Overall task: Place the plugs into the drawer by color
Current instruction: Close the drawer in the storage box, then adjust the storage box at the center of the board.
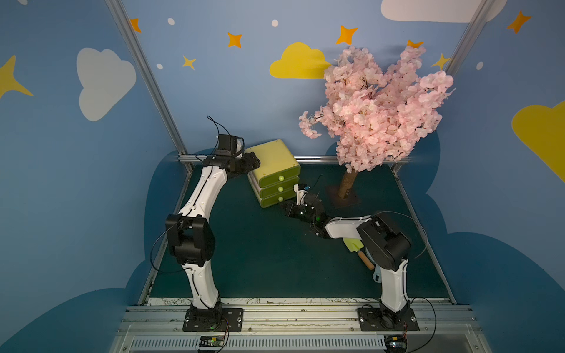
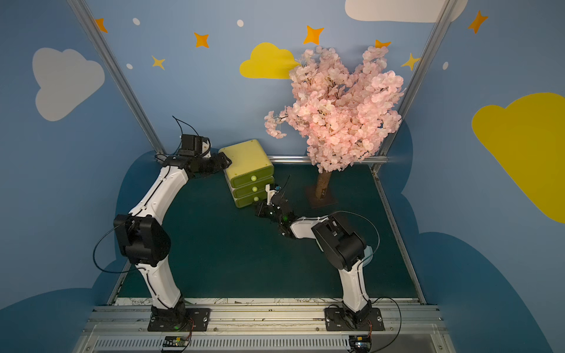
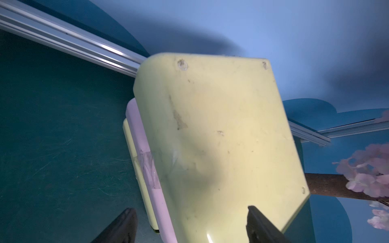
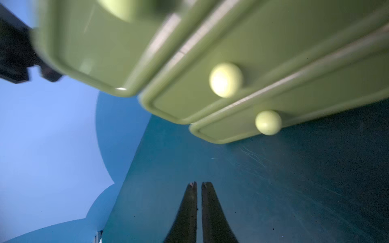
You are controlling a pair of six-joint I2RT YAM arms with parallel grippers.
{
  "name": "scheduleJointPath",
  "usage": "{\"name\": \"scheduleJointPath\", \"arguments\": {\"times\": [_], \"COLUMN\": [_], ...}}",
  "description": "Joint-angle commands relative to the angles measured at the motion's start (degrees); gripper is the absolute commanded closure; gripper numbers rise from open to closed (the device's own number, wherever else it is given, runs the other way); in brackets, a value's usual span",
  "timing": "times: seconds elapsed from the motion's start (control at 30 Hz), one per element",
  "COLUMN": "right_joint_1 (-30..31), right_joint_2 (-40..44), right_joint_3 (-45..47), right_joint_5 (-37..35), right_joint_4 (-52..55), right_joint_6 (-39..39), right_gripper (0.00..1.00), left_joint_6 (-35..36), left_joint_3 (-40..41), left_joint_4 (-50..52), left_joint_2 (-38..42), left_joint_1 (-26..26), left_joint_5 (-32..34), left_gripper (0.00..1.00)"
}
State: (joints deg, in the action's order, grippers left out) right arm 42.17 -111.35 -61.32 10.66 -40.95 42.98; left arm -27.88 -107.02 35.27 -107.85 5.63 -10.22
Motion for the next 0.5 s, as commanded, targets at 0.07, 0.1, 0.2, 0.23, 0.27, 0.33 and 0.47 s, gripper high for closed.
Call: {"name": "scheduleJointPath", "arguments": {"times": [0.07,0.1,0.2,0.23,0.27,0.33,0.47], "right_joint_1": [-2.2,-3.0,-6.0,-7.1,-8.1,-10.0,-12.4], "right_joint_2": [12.3,13.3,14.3,13.9,13.5,12.2,9.3], "right_joint_3": [5.2,4.9,0.9,-1.0,-2.4,-5.3,-11.7], "right_joint_5": [-4.9,-4.7,-1.5,0.0,1.5,4.1,7.2], "right_joint_4": [-2.8,-1.9,3.9,5.6,6.5,8.5,13.7], "right_joint_6": [-15.4,-16.6,-19.3,-19.5,-19.7,-19.6,-20.4], "right_gripper": [0.84,0.82,0.74,0.7,0.66,0.6,0.48], "left_joint_6": [-0.5,-0.6,-0.9,-1.1,-1.4,-1.9,-2.1], "left_joint_3": [2.8,3.2,2.8,2.3,1.7,0.4,-2.7], "left_joint_4": [0.3,0.0,-0.3,-0.2,0.0,0.3,1.3], "left_joint_2": [5.6,5.6,4.8,4.4,3.9,2.8,0.4], "left_joint_1": [-0.2,-0.2,-0.3,-0.4,-0.4,-0.5,-0.7], "left_joint_5": [1.8,1.9,1.2,0.8,0.4,-0.5,-1.6], "left_gripper": [0.14,0.14,0.13,0.13,0.13,0.12,0.11]}}
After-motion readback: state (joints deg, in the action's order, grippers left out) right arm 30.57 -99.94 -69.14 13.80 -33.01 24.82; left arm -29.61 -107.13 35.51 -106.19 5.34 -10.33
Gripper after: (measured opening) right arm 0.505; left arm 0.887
